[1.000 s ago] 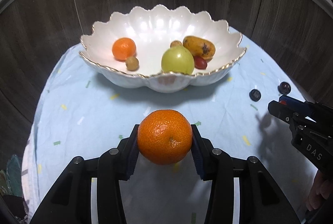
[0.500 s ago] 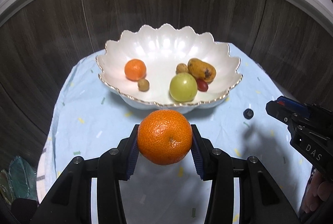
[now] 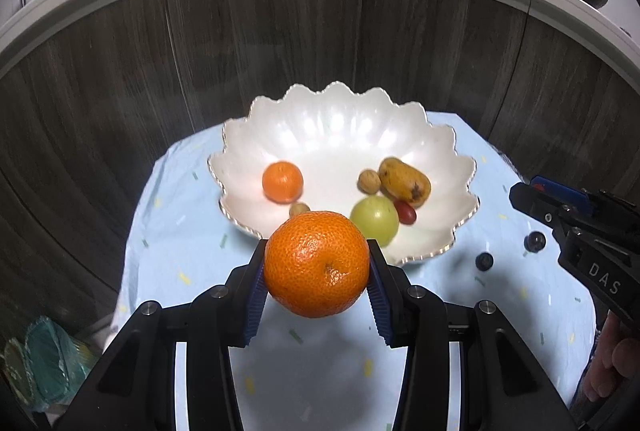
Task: Organize fruits
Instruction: 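Lift the orange with the left tool while the right tool lifts the date toward the bowl, then lower both fruits into the white bowl and open both tools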
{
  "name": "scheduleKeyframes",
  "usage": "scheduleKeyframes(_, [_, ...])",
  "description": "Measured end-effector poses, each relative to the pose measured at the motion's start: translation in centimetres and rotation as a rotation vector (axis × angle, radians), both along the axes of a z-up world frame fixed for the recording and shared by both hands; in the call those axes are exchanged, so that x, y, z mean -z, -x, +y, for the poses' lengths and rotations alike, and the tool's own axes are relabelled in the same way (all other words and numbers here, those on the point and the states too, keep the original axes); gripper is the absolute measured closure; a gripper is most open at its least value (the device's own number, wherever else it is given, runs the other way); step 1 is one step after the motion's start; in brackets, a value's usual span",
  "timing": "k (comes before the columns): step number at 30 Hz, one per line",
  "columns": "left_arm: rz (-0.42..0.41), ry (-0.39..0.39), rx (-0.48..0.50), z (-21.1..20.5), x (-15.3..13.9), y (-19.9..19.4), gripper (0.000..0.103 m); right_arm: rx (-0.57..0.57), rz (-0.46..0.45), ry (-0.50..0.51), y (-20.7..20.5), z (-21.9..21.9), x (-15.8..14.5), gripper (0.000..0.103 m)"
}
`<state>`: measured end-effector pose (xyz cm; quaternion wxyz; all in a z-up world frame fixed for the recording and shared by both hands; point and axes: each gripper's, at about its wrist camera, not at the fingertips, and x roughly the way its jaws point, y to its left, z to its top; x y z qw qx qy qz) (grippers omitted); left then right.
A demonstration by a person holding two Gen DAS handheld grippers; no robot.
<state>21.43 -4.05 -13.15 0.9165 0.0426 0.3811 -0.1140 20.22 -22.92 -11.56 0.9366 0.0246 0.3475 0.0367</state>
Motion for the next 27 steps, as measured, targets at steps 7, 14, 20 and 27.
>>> scheduleKeyframes(7, [-0.001, 0.005, 0.016, -0.1, -0.7, -2.4, 0.059, 0.002, -0.005, 0.000, -1.9, -0.1, -0.6, 0.075])
scheduleKeyframes(14, [0.006, -0.006, 0.012, -0.1, -0.6, -4.7, 0.059, 0.009, -0.011, 0.023, -5.1, -0.2, -1.0, 0.075])
scheduleKeyframes(20, [0.028, 0.001, 0.005, 0.0, 0.2, -6.7, 0.059, 0.009, 0.010, 0.034, -7.6, -0.2, -0.3, 0.075])
scheduleKeyframes(27, [0.044, -0.001, -0.006, 0.0, 1.2, -8.4, 0.059, 0.019, 0.051, 0.033, -10.3, -0.3, 1.4, 0.075])
